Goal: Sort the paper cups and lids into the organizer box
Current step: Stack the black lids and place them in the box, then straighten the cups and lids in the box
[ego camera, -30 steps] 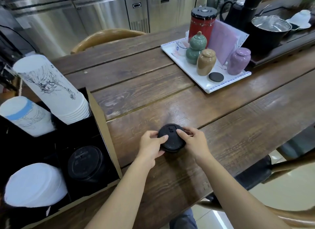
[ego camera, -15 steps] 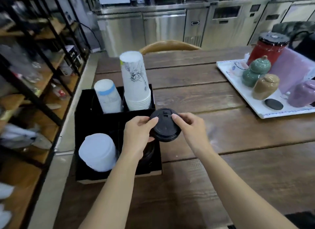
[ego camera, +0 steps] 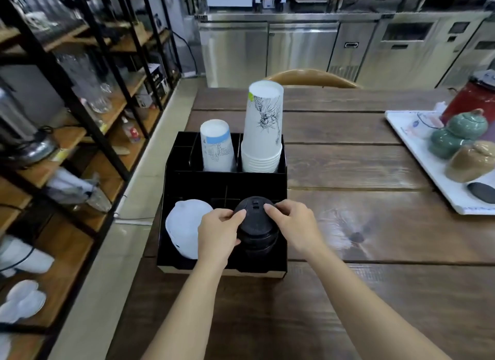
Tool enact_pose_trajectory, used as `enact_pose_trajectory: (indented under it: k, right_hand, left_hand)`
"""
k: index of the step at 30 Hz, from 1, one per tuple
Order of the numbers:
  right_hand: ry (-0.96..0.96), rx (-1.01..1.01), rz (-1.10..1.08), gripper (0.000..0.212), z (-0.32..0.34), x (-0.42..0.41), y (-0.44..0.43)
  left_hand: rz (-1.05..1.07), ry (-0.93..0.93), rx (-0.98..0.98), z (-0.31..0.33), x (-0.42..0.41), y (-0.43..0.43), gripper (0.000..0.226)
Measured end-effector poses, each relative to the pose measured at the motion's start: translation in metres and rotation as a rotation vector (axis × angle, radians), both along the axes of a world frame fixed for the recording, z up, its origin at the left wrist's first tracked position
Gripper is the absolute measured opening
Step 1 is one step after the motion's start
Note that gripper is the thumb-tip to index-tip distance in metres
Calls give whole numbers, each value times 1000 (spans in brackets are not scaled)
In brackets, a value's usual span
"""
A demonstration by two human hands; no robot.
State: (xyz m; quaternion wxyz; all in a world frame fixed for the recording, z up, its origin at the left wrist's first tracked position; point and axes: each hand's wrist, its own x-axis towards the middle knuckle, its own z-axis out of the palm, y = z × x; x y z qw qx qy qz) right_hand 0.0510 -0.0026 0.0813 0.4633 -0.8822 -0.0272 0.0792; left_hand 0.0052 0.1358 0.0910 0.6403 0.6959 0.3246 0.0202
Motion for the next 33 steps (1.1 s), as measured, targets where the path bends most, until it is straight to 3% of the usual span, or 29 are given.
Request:
enact_pose_trajectory:
  k: [2,5,8,12,20,24,29,33]
  right_hand:
    - [-10,-40,14,30,-2,-1,2]
    - [-32,-103,31,35,-6,-2,5]
    - [-44,-156,53,38,-8,-2,5]
    - [-19,-198,113,39,-9,0,5]
    - [4,-198,174,41,-3,5,3]
    - [-47,-212,148,43,2,3,-1]
    - [-181,-88,-21,22,24,22,-9]
    - [-248,21,-54,25,48,41,-7]
  left_hand:
    - [-18,25,25,-2,-1,2,8]
    - [-44,51,61,-5,-3,3,18]
    - [-90,59,116,-5,-6,3,10]
    - [-145,89,172,-4,-6,4,32]
    - [-247,122,278,-1,-2,7,37]
    - [-311,138,428,2,0,11,37]
    - [-241,-123,498,33,14,11,29]
    - [-206,-357,476,66,39,6,25]
